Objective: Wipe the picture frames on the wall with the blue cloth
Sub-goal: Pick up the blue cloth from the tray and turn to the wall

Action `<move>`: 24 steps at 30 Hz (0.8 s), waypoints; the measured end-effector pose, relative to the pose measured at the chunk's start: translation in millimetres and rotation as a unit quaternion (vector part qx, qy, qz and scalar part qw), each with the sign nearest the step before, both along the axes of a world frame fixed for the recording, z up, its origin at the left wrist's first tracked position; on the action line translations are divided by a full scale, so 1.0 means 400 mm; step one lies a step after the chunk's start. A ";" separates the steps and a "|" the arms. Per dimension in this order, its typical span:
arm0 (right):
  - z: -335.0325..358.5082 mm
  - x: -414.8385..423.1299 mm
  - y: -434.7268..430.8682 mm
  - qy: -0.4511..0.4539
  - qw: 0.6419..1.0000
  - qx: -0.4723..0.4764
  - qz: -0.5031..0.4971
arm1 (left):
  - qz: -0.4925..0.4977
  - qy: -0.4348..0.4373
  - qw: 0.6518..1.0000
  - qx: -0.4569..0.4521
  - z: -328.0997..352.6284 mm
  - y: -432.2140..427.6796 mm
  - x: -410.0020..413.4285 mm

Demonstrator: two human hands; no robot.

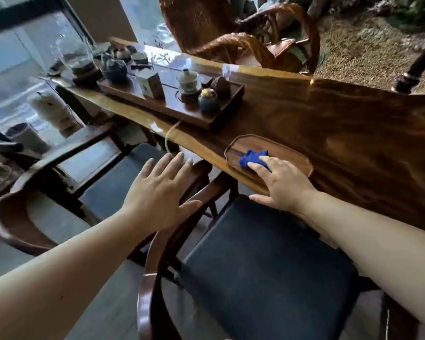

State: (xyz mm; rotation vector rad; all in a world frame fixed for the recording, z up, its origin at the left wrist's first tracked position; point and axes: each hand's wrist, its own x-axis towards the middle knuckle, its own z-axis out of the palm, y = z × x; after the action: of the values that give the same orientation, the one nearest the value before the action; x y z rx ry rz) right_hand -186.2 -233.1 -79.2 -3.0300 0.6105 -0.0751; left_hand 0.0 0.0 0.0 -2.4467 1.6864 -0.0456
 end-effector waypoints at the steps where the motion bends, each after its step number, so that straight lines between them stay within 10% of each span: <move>1: -0.022 0.014 -0.026 0.007 1.000 0.006 -0.010 | 0.003 -0.002 1.000 0.001 -0.016 -0.011 0.004; 24: -0.142 0.242 -0.129 0.063 0.994 0.035 -0.078 | 0.071 0.017 0.997 -0.022 -0.091 0.064 0.141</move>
State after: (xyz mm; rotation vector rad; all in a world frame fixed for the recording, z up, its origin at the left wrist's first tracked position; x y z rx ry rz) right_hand -89.3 -284.6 -135.9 -2.9317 0.8402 0.1289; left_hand 56.3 25.7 -36.6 -2.6076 1.5364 -0.0229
